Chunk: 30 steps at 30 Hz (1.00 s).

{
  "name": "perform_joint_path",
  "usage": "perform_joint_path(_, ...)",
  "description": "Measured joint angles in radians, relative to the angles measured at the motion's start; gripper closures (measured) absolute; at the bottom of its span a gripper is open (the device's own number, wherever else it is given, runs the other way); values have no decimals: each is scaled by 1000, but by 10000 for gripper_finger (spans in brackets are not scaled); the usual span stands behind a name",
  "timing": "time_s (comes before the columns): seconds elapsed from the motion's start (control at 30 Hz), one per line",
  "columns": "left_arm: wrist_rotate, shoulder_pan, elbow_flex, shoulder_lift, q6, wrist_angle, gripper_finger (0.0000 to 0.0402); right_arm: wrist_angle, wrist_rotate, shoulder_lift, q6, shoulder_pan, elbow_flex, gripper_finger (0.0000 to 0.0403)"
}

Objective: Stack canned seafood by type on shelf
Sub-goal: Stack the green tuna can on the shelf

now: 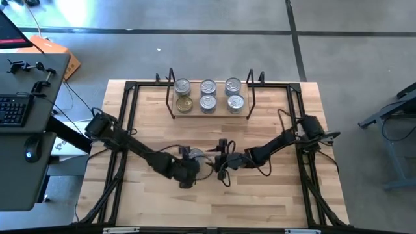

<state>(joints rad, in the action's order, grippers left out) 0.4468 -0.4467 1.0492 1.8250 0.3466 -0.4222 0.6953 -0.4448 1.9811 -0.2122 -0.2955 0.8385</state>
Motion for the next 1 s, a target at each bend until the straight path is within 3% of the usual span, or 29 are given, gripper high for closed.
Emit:
perform_joint_path(0.1,43,-37,-7,-43,-4,-26,398,-35,-6,-49,-82,0,-1,151)
perform_joint_path(0.27,133,-76,-74,-120,20,34,401,-72,176,-77,-342,0,-1,151)
perform_joint_path(0.37,154,-84,-157,-151,18,149,401,-57,186,-58,-456,0,-1,151)
perform_joint_path(0.57,137,-82,-340,-201,-17,491,401,-8,101,-32,-486,15,-1,151)
perform_joint_path(0.67,138,-74,-413,-225,-27,646,401,-17,143,-30,-526,36,-1,151)
perform_joint_path(0.9,140,-69,-497,-243,-55,845,401,-32,169,21,-560,49,49,151)
perform_joint_path(1.0,139,-68,-501,-242,-69,842,401,-36,134,89,-606,46,125,151)
